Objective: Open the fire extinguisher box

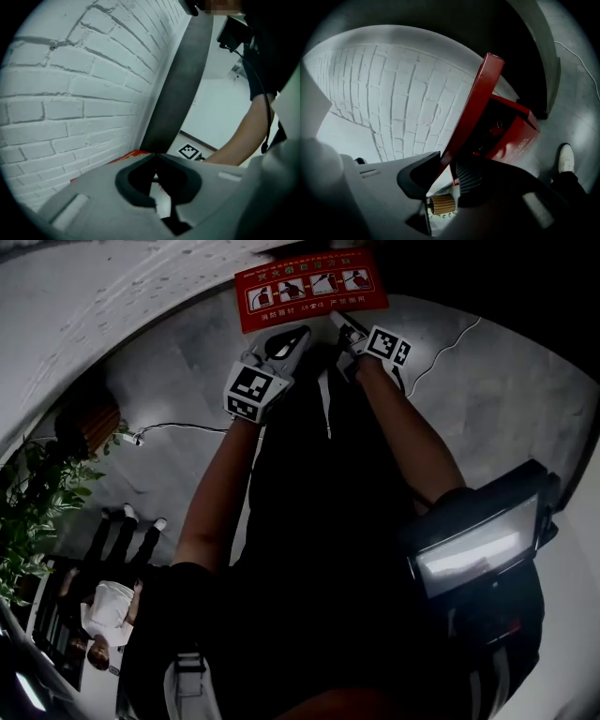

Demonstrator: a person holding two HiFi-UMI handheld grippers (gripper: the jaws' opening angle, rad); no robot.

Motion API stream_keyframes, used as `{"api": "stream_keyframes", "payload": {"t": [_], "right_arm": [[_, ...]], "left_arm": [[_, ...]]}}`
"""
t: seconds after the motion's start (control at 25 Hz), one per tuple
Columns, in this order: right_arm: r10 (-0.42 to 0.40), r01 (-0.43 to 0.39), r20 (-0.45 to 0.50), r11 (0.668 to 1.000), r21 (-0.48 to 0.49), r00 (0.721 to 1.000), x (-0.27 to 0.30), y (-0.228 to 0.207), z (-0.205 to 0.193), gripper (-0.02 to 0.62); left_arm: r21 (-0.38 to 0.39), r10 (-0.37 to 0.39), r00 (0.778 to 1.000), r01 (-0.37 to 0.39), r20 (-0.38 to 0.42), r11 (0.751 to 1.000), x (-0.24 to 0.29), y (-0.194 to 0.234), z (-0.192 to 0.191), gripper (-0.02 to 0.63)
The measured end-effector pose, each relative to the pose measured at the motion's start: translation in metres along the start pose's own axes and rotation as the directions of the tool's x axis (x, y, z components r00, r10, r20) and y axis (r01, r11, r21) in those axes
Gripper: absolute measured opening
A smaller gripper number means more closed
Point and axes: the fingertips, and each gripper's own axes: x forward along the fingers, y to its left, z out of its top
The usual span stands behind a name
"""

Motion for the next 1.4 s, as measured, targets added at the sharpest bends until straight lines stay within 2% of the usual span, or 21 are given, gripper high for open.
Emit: {"api": "stream_keyframes", "payload": {"t": [0.2,0.56,1.04,1.4], "right_arm": [[0.044,-0.042,0.025,0.998,-0.053,0.999,0.01,0.042,0.027,0.104],[0.127,-0.116,0.091,0.985,-0.125,0.988,0.046,0.092,0.083,0.08],[0.157,-0.138,0.126,0.98,-0.144,0.98,0.08,0.115,0.13,0.064],[0.162,-0.142,0.102,0.973,-0.18,0.982,0.104,0.12,0.156,0.061]], "left_arm": [[0.013,0.025,0.999,-0.025,0.025,1.0,-0.013,0.013,0.02,0.0],[0.003,0.072,0.997,-0.072,0.037,0.997,-0.031,0.033,0.024,0.0],[-0.012,0.094,0.995,-0.093,0.042,0.996,-0.037,0.04,0.028,0.0],[-0.03,0.128,0.99,-0.127,0.051,0.991,-0.041,0.048,0.031,0.0]]}}
